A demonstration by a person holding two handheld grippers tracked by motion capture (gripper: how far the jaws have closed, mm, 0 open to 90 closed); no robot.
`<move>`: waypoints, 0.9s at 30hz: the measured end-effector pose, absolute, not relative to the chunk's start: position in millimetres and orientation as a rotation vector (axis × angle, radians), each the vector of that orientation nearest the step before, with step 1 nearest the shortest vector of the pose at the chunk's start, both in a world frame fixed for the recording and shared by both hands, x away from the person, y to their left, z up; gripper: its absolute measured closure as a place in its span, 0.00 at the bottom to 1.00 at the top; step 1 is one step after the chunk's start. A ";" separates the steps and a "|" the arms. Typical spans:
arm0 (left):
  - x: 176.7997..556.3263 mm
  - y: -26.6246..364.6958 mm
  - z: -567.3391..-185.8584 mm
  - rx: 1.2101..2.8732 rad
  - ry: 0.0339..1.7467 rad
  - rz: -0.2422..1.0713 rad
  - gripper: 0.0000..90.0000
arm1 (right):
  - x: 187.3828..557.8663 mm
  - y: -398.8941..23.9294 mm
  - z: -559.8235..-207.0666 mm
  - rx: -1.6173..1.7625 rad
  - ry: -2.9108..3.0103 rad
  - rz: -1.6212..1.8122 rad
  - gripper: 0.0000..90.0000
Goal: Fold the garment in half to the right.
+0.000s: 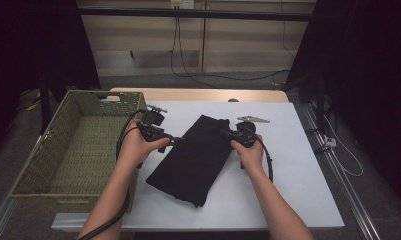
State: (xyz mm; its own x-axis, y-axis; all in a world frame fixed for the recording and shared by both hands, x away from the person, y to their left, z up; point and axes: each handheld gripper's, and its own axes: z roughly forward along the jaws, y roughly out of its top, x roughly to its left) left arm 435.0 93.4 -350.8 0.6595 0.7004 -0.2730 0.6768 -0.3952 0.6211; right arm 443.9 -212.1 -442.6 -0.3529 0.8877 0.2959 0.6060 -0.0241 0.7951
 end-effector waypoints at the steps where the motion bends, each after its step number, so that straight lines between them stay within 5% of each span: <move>1: 434.4 92.9 -351.3 2.149 1.056 0.042 0.08 | 443.3 -213.1 -443.2 1.578 1.954 1.320 0.85; 27: 420.9 80.1 -378.1 2.167 1.034 -0.010 0.06 | 436.9 -220.7 -444.8 1.589 1.936 1.312 0.85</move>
